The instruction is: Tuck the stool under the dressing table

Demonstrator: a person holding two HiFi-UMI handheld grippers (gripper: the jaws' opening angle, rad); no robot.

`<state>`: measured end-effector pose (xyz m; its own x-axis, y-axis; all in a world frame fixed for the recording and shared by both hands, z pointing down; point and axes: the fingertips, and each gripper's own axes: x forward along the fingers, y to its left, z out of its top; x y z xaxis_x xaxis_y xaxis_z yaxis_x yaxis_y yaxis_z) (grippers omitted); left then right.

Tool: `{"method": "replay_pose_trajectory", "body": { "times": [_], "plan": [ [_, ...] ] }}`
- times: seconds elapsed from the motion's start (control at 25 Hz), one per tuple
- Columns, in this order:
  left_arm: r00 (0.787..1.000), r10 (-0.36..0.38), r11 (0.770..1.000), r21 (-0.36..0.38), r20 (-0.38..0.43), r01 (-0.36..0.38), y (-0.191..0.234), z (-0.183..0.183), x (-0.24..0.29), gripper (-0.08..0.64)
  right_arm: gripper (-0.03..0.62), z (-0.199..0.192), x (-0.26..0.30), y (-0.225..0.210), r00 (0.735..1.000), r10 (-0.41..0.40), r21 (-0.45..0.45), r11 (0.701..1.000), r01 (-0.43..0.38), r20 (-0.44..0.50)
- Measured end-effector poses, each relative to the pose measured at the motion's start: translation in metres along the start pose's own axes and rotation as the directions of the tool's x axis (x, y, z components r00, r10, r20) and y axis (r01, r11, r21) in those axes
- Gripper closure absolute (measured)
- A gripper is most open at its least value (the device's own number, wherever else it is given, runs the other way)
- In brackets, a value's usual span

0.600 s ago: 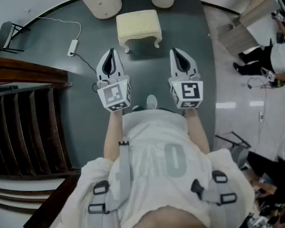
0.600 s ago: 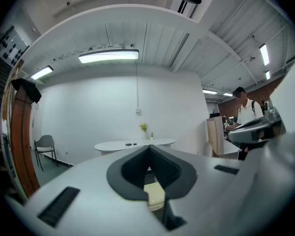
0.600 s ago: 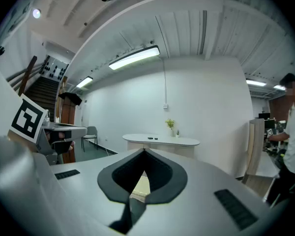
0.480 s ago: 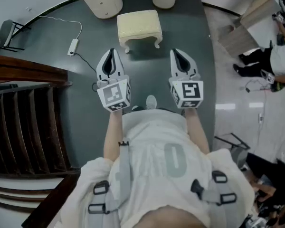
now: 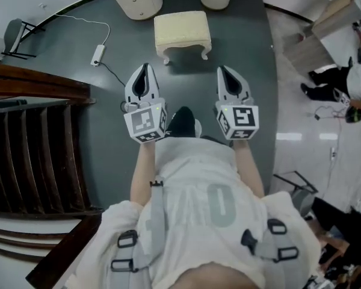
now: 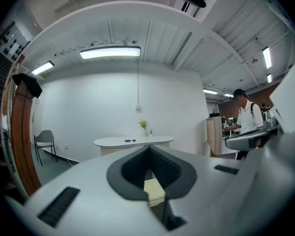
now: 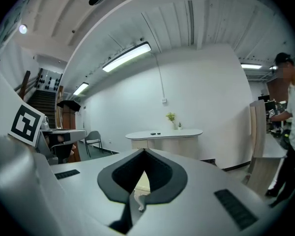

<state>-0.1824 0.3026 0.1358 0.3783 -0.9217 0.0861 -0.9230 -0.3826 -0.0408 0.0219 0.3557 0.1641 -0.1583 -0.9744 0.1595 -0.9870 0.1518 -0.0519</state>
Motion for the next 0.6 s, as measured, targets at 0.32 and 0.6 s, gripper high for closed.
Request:
{"method": "replay_pose_trajectory", "body": {
  "times": [0.32, 0.6],
  "plan": [
    [0.999, 0.020, 0.999, -0.039, -0.035, -0.021, 0.007, -0.018, 0.029, 0.557, 0.591, -0.011, 0.012, -0.016, 1.000, -0.005, 0.012, 1.000, 0.006, -0.031],
    [0.999, 0.007, 0.998, -0.061, -0.053, -0.010, 0.016, -0.027, 0.067, 0.557, 0.591, -0.018, 0.043, -0.025, 0.998, -0.020, -0.005, 1.000, 0.020, -0.066]
  ]
}}
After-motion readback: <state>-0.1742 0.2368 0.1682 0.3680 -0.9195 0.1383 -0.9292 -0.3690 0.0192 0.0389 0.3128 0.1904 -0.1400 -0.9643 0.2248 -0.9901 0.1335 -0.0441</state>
